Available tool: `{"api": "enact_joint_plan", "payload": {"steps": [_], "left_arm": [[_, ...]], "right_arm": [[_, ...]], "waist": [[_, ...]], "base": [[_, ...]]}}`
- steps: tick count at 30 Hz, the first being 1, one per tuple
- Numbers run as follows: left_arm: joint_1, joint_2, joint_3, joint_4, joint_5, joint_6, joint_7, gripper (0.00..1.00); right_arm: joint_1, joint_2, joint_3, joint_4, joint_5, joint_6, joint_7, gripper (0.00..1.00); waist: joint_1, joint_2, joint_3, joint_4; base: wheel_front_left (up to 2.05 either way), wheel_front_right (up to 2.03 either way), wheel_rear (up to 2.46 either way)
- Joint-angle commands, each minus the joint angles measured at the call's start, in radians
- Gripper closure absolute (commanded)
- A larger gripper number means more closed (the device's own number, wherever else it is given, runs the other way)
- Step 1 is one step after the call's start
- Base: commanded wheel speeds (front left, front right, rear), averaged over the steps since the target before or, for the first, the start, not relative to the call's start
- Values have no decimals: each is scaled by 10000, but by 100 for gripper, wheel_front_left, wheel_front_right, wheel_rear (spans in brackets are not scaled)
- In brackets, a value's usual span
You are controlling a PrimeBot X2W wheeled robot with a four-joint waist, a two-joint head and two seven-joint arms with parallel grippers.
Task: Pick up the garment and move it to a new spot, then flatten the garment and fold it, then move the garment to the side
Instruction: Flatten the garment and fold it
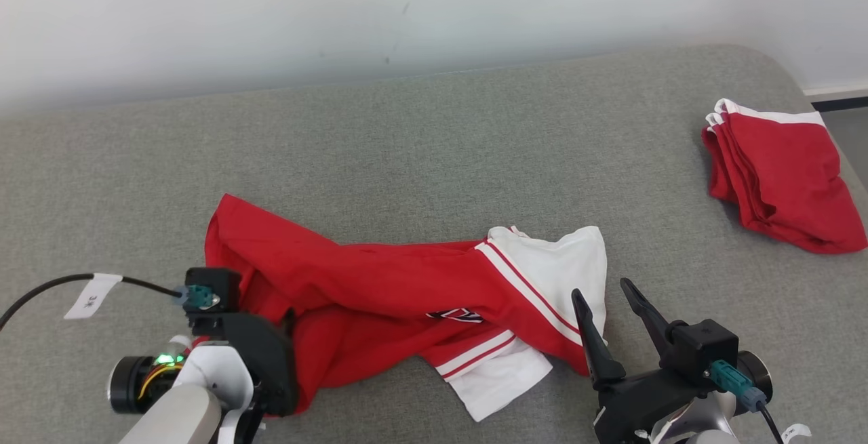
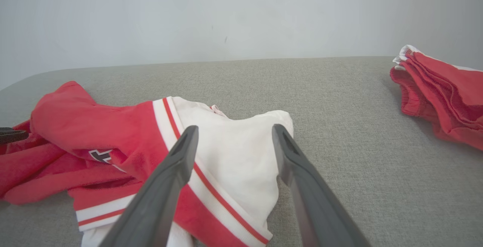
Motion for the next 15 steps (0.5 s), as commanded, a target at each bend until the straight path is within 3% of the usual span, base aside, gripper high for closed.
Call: {"api": "enact_joint_plan", "payload": {"steps": [1, 4, 5, 11, 12, 13, 15], "left_arm": [[149, 68, 34, 30, 6, 59, 38, 9], [257, 36, 84, 119, -93, 227, 151, 31], [260, 6, 95, 164, -155, 266, 172, 48], [291, -23, 175, 310, -371, 246, 281, 67], [287, -12, 173, 310, -380, 220, 250, 93], [287, -7, 189, 290, -364, 241, 160, 100], [449, 68, 336, 62, -357, 353, -132, 100]], "right_arm": [[84, -27, 7, 44, 72, -26, -14, 0], [78, -16, 42, 56, 77, -26, -28, 0], [67, -15, 53, 62, 83, -26, -30, 0], [45, -63, 83, 50, 99, -26, -39, 0], [64, -66, 67, 50, 89, -26, -44, 0], [82, -62, 52, 49, 84, -26, -50, 0], [129, -42, -12, 43, 52, -26, -34, 0]], "waist": [[0, 0, -8, -26], [0, 0, 0, -100], [0, 0, 3, -123], [0, 0, 16, -222], [0, 0, 11, -223], [0, 0, 5, -220], [0, 0, -43, -164]], "base": [[0, 0, 0], [0, 0, 0], [0, 0, 0], [0, 0, 0], [0, 0, 0], [0, 0, 0], [0, 0, 0]]}}
